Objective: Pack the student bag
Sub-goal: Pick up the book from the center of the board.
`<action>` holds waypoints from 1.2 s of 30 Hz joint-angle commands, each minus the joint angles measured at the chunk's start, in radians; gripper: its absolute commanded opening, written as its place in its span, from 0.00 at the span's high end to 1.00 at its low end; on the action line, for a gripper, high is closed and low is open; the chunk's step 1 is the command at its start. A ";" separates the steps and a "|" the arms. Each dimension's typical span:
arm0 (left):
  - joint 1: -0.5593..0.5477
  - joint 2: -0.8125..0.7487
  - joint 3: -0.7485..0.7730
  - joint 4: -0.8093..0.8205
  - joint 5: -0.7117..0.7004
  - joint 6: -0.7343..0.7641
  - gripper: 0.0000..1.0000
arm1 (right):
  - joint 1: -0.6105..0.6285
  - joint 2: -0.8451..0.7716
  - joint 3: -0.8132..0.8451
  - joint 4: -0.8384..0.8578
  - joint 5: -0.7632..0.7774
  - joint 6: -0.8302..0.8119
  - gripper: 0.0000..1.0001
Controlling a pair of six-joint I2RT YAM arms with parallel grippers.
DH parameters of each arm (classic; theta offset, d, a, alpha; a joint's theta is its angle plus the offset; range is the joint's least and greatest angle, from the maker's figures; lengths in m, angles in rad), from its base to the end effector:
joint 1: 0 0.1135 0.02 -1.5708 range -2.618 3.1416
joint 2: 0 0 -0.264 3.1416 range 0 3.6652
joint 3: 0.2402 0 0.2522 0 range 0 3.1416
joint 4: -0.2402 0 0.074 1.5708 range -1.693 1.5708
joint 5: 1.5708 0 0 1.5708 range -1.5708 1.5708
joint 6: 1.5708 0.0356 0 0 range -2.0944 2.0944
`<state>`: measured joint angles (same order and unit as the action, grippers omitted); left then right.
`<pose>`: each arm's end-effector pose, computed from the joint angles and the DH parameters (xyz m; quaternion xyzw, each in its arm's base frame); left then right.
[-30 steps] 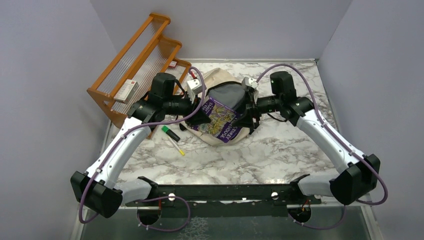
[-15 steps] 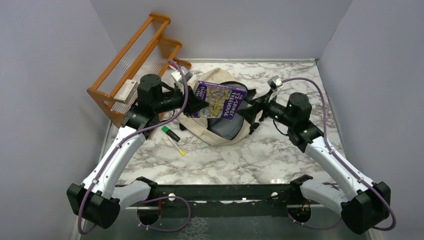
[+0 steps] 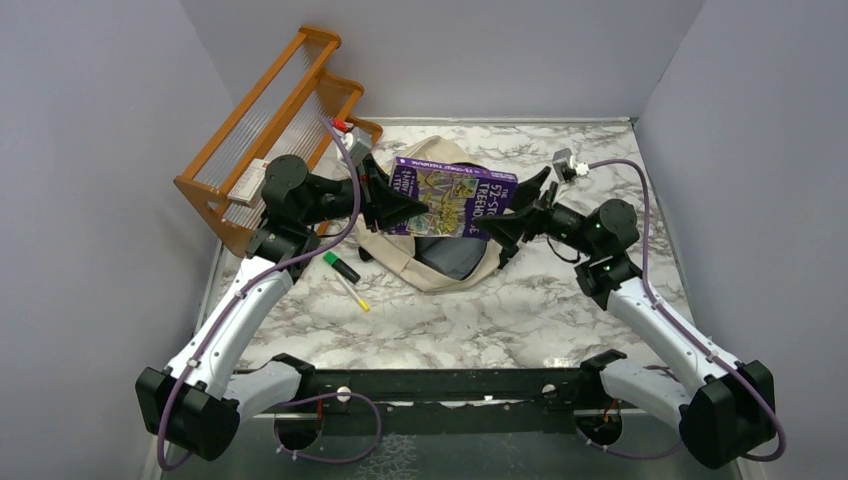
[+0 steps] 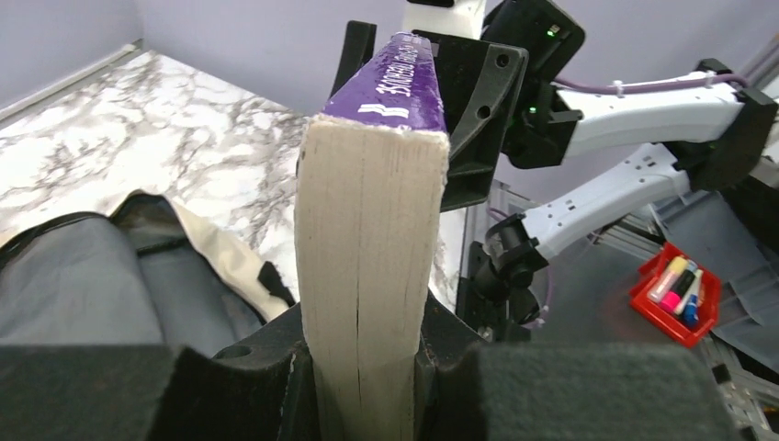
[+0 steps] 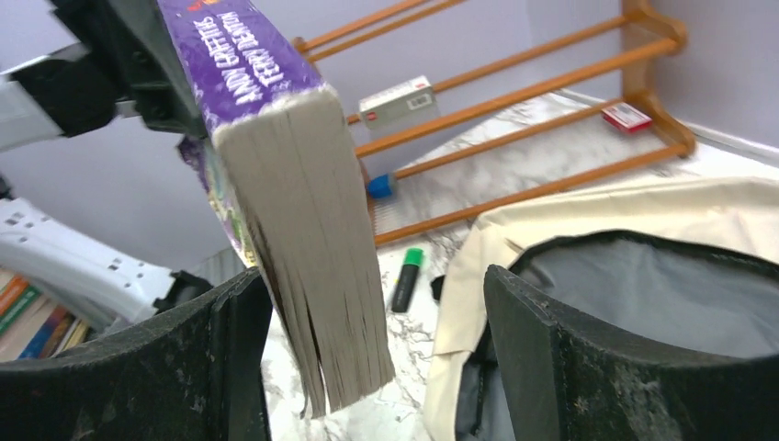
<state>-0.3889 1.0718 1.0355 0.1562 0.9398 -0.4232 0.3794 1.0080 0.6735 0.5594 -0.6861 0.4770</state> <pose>0.2065 -0.1157 0.4077 0.3286 0.5973 -0.5395 0.4942 0.2046 0.1058 0.3357 -0.2341 0.5991 0.4965 0.5829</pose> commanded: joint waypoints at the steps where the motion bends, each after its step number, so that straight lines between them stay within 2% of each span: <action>1: -0.002 0.009 0.013 0.145 0.131 -0.074 1.00 | -0.004 0.022 -0.003 0.202 -0.140 0.060 0.14; 7: -0.002 0.010 0.015 0.152 0.132 -0.078 1.00 | -0.003 0.039 -0.007 0.294 -0.227 0.106 0.33; 19: -0.002 0.046 0.010 0.189 0.095 -0.091 1.00 | -0.003 0.110 0.000 0.462 -0.334 0.246 0.62; 20: -0.002 0.052 0.010 0.189 0.095 -0.089 1.00 | -0.004 0.111 0.000 0.473 -0.334 0.253 0.65; 24: -0.002 0.075 0.000 0.189 0.087 -0.081 1.00 | -0.004 0.108 0.000 0.477 -0.316 0.259 0.91; 26: -0.002 0.088 0.000 0.190 0.081 -0.080 1.00 | -0.003 0.100 0.005 0.434 -0.292 0.240 0.97; 29: -0.002 0.105 0.001 0.157 0.044 -0.032 0.82 | -0.004 0.064 0.031 0.254 -0.191 0.149 0.99; 32: -0.002 0.137 0.057 -0.044 -0.051 0.128 0.58 | -0.004 0.005 0.065 -0.043 0.025 0.052 0.99; 34: -0.002 0.158 0.088 -0.132 -0.120 0.205 0.43 | -0.003 -0.033 0.075 -0.154 0.160 0.013 1.00; 36: -0.002 0.179 0.105 -0.166 -0.191 0.253 0.33 | -0.004 -0.062 0.073 -0.220 0.263 0.006 0.99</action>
<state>-0.3893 1.2190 1.0817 0.1509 0.9230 -0.3523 0.3824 1.0164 0.6930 0.5674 -0.7647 0.5720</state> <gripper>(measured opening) 0.568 0.290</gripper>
